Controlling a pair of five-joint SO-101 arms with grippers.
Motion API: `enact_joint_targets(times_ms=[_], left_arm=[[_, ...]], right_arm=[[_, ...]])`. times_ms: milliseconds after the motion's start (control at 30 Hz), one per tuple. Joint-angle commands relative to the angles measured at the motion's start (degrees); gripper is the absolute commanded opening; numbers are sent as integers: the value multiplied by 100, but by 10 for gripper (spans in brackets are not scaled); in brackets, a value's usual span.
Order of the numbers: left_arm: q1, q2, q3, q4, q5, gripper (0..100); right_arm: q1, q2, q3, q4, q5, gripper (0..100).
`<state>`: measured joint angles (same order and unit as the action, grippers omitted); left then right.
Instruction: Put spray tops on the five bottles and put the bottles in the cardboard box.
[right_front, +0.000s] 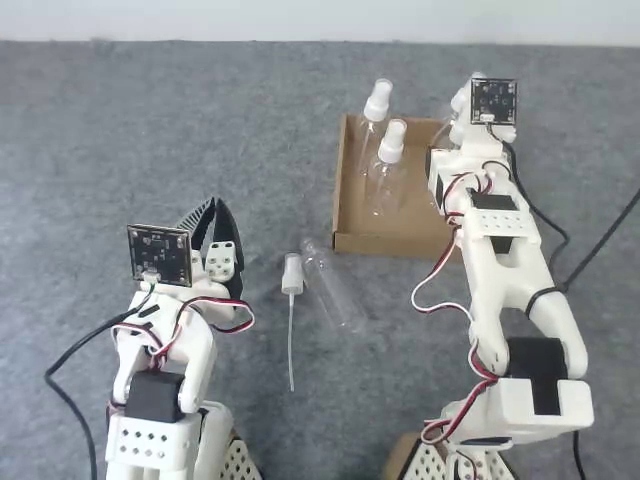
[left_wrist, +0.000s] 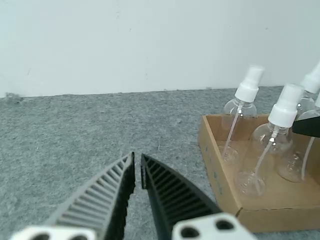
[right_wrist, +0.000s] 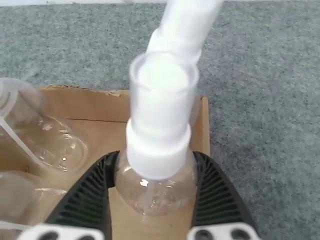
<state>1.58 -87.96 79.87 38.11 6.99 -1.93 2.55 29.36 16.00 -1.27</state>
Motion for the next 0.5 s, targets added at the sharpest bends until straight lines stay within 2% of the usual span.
enact_joint_targets(times_ms=[0,233,467], left_arm=[[-9,-97,-31,-176,62,12],[-9,-97,-31,-176,62,12],[-9,-97,-31,-176,62,12]], right_arm=[[57,-4,44,4,-35,14],[22,-4,105,13,-35,165],[22,-13,105,13,-35,180]])
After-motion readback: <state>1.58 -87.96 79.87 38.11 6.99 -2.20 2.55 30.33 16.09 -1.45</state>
